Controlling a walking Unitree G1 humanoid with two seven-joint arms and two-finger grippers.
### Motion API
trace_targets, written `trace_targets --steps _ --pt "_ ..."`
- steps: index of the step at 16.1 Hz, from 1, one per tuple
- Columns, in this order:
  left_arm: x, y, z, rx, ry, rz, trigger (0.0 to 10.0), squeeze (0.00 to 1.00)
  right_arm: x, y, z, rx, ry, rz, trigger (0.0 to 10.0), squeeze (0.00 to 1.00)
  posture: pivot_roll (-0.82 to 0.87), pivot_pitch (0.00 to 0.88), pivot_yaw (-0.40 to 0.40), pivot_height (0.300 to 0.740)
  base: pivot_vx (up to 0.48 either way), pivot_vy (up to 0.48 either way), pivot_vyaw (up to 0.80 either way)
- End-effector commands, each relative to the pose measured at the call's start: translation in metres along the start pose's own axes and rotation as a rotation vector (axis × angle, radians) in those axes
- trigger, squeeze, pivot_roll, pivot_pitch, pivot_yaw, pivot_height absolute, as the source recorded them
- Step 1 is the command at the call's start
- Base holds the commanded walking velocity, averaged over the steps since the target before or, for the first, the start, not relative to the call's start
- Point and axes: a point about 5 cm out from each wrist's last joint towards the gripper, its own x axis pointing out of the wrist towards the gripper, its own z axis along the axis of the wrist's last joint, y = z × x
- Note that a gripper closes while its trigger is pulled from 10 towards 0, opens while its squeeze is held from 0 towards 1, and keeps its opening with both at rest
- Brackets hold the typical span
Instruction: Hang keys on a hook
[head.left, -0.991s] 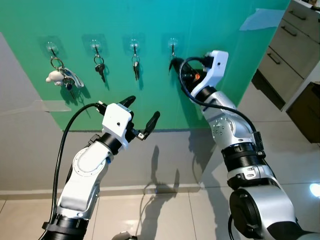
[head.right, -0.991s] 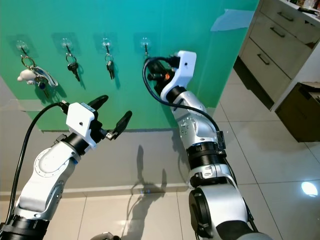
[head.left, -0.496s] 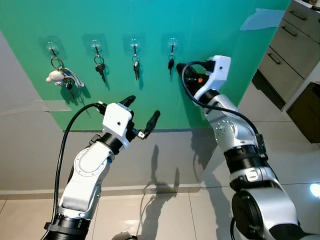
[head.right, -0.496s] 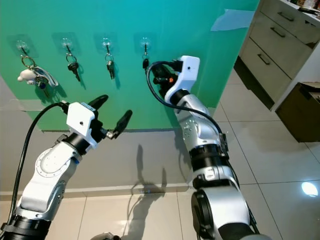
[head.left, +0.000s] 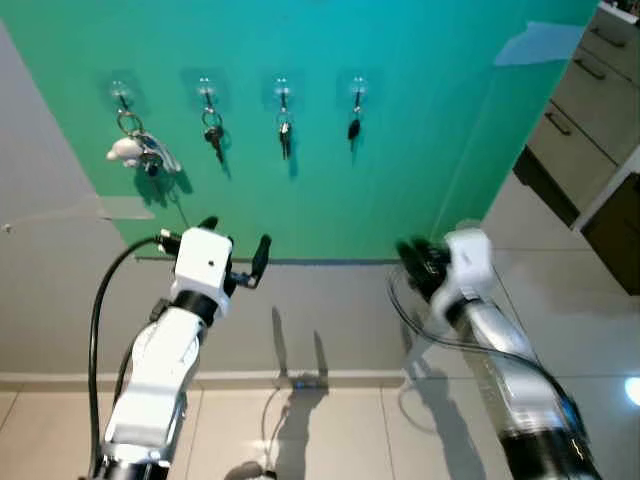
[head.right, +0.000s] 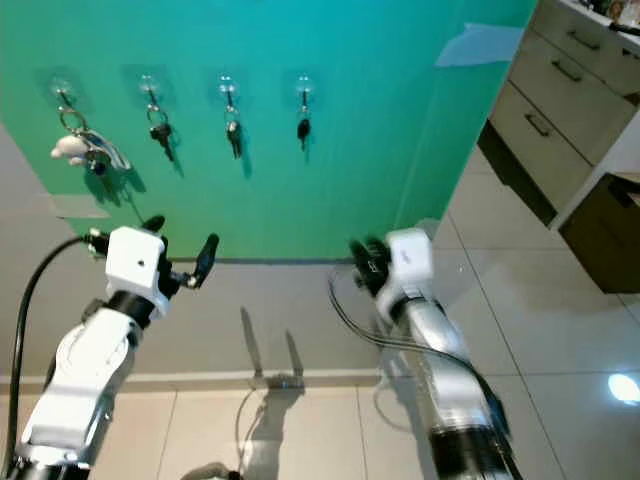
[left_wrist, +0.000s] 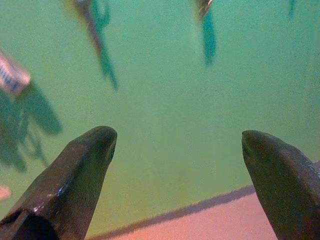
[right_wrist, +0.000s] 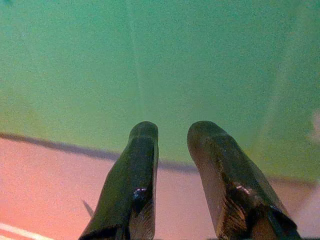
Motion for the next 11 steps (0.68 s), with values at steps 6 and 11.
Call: trace_targets --steps 6,11 --pt "0.0 0.003 -0.012 0.038 0.057 0.033 10.0 0.0 -0.007 0.012 -0.001 0.04 -0.031 -0.087 10.0 0.0 -0.04 0.0 -0.002 0.74 0.0 0.48 0.0" --pt "0.001 0.006 -0.012 0.058 0.057 0.031 10.0 0.0 -0.006 0.018 -0.001 0.051 -0.022 -0.065 10.0 0.0 -0.03 0.0 -0.006 0.74 0.0 0.48 0.0"
